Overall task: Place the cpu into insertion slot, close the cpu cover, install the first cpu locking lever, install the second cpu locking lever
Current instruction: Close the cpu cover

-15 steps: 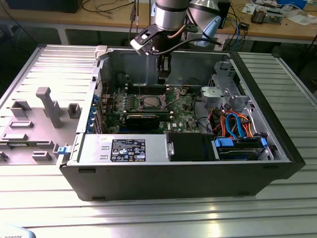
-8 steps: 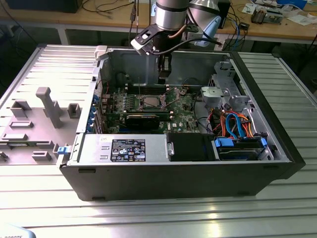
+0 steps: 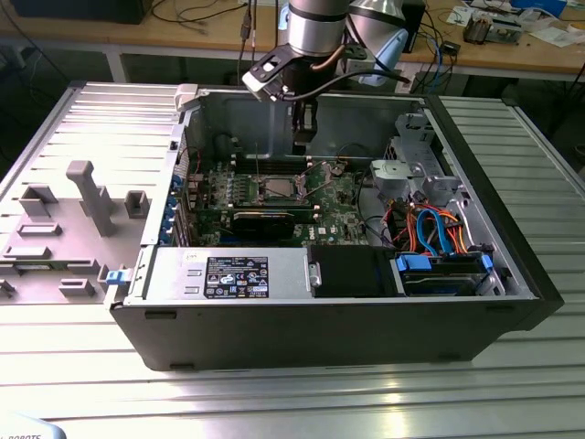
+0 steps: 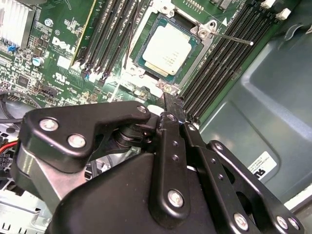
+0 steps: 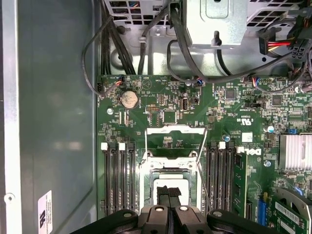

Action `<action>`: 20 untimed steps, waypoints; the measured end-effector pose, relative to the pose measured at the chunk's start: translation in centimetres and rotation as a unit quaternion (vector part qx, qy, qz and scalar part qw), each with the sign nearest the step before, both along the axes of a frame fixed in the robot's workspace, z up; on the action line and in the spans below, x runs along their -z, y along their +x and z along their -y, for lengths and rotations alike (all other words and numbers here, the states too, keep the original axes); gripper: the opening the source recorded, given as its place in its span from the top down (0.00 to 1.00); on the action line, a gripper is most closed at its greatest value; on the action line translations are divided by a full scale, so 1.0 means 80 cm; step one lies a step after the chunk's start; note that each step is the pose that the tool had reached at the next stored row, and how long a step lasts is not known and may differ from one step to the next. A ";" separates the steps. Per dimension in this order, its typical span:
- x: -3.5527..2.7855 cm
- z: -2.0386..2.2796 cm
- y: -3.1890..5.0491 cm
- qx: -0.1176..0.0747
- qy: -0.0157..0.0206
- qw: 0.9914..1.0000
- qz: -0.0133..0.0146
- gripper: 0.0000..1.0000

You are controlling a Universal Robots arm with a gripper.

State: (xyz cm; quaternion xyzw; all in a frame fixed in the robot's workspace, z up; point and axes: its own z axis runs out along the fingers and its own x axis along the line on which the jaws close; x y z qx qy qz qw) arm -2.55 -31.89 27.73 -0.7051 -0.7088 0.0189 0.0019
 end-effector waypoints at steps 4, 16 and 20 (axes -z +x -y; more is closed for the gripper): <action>0.0000 -0.0007 0.002 0.000 0.000 1.000 0.000 0.89; 0.0000 -0.0016 0.008 0.000 0.000 1.000 0.000 0.89; 0.0000 -0.0021 0.011 0.000 0.000 1.000 0.000 0.89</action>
